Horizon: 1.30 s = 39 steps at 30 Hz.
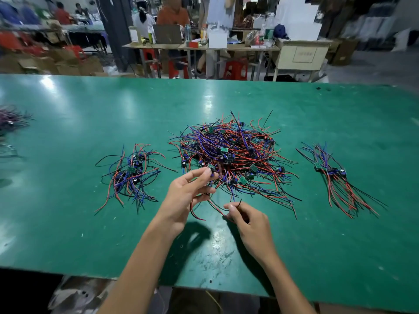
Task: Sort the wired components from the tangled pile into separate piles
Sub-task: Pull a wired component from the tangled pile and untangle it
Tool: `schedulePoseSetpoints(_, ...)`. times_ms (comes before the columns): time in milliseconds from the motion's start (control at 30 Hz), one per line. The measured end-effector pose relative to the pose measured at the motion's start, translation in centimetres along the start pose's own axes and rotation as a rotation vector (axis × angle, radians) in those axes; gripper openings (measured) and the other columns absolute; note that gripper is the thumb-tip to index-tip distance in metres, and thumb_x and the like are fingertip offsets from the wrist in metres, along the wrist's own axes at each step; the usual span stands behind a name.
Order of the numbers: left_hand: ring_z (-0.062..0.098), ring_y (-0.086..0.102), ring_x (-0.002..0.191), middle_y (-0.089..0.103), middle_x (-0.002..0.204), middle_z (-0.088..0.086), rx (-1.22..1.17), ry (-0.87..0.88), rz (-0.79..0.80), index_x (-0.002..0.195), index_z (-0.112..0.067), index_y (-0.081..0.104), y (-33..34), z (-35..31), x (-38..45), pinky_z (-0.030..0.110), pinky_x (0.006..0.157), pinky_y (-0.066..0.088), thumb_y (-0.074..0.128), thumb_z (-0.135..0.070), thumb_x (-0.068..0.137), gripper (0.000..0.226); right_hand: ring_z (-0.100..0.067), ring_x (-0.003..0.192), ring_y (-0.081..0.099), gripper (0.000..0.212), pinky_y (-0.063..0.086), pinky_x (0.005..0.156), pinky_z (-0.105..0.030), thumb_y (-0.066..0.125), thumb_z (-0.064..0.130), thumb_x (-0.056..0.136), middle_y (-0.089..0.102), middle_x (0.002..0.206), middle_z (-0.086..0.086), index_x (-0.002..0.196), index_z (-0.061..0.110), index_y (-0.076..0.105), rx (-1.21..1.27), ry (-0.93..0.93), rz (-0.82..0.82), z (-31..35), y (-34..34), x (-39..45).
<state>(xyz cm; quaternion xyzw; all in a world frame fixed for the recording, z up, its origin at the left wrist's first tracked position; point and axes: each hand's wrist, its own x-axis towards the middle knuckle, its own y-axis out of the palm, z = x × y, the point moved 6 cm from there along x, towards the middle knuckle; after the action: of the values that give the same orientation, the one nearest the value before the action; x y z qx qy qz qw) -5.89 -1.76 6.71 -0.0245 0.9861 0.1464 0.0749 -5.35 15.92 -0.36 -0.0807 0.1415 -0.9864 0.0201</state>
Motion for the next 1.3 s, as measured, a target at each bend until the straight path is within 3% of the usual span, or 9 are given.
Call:
schedulePoseSetpoints(300,0.009,0.070,0.073,0.079,0.096,0.001,0.105,0.234,-0.206,0.104,-0.017,0.073,-4.8,-3.4,0.7,0.015,0.065,0.053,0.080,-0.027,0.077,0.030,-0.010,0.081,0.074,0.018,0.056,0.074,-0.022,0.060,0.024,0.102,0.077,0.086,0.008,0.098,0.027,0.078,0.109,0.061,-0.165,-0.7,-1.5,-0.1)
schedulePoseSetpoints(433,0.005,0.066,0.070,0.077,0.090,-0.001,0.556,0.501,-0.555,0.098,-0.016,0.077,-9.8,-7.6,2.6,0.020,0.069,0.051,0.082,-0.019,0.083,0.016,-0.005,0.081,0.073,0.015,0.053,0.073,-0.016,0.063,0.022,0.100,0.077,0.088,0.011,0.097,0.028,0.077,0.062,0.049,-0.147,-0.2,-1.3,-0.1)
schedulePoseSetpoints(567,0.031,0.062,0.105,0.074,0.106,0.010,1.167,0.278,-0.757,0.108,-0.023,0.076,-13.5,-7.5,4.6,0.040,0.093,0.048,0.079,-0.027,0.084,0.025,-0.007,0.087,0.062,0.011,0.051,0.082,-0.027,0.075,0.023,0.091,0.066,0.090,0.015,0.100,0.029,0.074,-0.301,-0.038,-0.135,0.4,-0.9,-0.3)
schedulePoseSetpoints(633,0.033,0.051,0.119,0.069,0.117,0.010,1.333,0.201,-0.750,0.113,-0.022,0.075,-13.4,-6.3,4.5,0.043,0.097,0.040,0.081,-0.026,0.082,0.032,-0.009,0.092,0.057,0.015,0.049,0.084,-0.028,0.077,0.025,0.089,0.061,0.092,0.016,0.104,0.025,0.075,-0.442,-0.084,-0.135,0.8,-0.4,-0.7)
schedulePoseSetpoints(700,0.031,0.050,0.118,0.068,0.118,0.005,1.318,0.354,-0.714,0.109,-0.024,0.075,-11.1,-5.6,3.5,0.044,0.095,0.038,0.081,-0.022,0.081,0.029,-0.010,0.089,0.056,0.011,0.047,0.080,-0.026,0.077,0.026,0.090,0.060,0.089,0.014,0.100,0.021,0.077,-0.489,-0.087,-0.166,1.0,-0.4,-0.9)
schedulePoseSetpoints(833,0.019,0.054,0.111,0.068,0.110,-0.005,1.235,0.713,-0.287,0.106,-0.027,0.075,-3.5,-2.2,1.1,0.038,0.093,0.041,0.078,-0.015,0.083,0.025,-0.011,0.081,0.060,0.003,0.043,0.073,-0.026,0.078,0.021,0.089,0.061,0.081,0.012,0.087,0.020,0.076,-0.485,-0.089,-0.212,1.3,-1.0,-0.9)
schedulePoseSetpoints(1000,0.010,0.032,0.140,0.044,0.149,-0.011,1.340,0.630,0.032,0.136,-0.033,0.058,0.6,3.1,1.3,0.028,0.107,0.020,0.061,-0.030,0.098,0.038,-0.005,0.078,0.063,0.014,0.049,0.074,-0.026,0.079,0.012,0.086,0.067,0.082,0.011,0.080,0.023,0.073,-0.272,-0.045,-0.317,0.7,-2.6,-1.0)
schedulePoseSetpoints(1100,0.006,0.018,0.147,0.031,0.156,-0.015,1.448,0.594,0.096,0.127,-0.041,0.060,0.9,4.6,1.8,0.030,0.108,0.008,0.052,-0.043,0.101,0.027,-0.007,0.073,0.066,0.016,0.056,0.066,-0.026,0.077,0.014,0.090,0.070,0.079,0.009,0.080,0.026,0.072,-0.043,0.072,-0.403,-0.7,-3.8,-1.2)
schedulePoseSetpoints(1300,-0.010,0.039,0.132,0.061,0.119,-0.031,1.171,0.684,0.015,0.108,-0.040,0.071,1.4,3.6,0.8,0.025,0.101,0.012,0.069,-0.037,0.093,0.016,-0.016,0.048,0.051,0.020,0.040,0.036,-0.023,0.060,0.023,0.102,0.067,0.072,-0.003,0.085,0.019,0.071,0.538,0.163,-0.418,-1.4,-4.4,-1.5)
